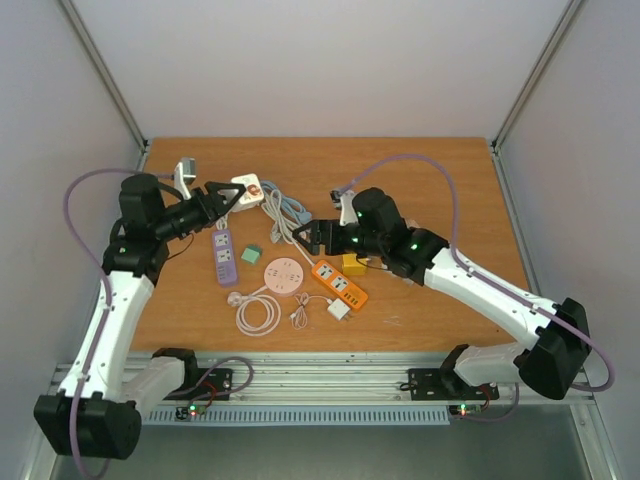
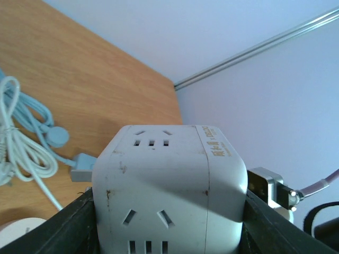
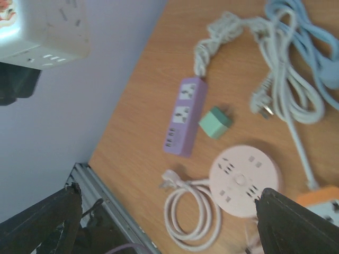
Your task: Insert the plug
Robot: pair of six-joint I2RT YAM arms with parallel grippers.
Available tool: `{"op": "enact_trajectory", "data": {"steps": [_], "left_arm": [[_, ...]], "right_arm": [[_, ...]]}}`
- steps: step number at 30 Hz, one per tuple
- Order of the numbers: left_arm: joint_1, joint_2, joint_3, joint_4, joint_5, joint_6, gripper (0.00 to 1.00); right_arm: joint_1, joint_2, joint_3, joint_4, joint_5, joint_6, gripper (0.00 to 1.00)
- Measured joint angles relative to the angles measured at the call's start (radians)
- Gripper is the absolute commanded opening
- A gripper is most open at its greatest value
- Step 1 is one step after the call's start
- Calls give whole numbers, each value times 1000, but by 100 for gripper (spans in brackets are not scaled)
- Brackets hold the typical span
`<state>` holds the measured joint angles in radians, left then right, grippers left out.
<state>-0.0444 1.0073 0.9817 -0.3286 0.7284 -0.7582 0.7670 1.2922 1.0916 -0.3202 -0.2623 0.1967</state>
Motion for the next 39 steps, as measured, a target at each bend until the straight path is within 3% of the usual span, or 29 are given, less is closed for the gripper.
{"op": "enact_trajectory", "data": {"steps": [8, 16, 31, 39], "left_arm": [[-9, -109, -34, 23, 67, -72, 48], [-13, -185, -61, 26, 95, -93, 49], [-14, -263, -177, 10, 71, -113, 49], [-14, -277, -176, 2, 24, -226, 50]], "right_arm": [[139, 29, 51, 153, 11, -165, 90], [208, 133, 198, 175, 35, -267, 90], [263, 290, 282, 193, 195, -391, 91], [275, 313, 319, 209, 280, -421, 85]]}}
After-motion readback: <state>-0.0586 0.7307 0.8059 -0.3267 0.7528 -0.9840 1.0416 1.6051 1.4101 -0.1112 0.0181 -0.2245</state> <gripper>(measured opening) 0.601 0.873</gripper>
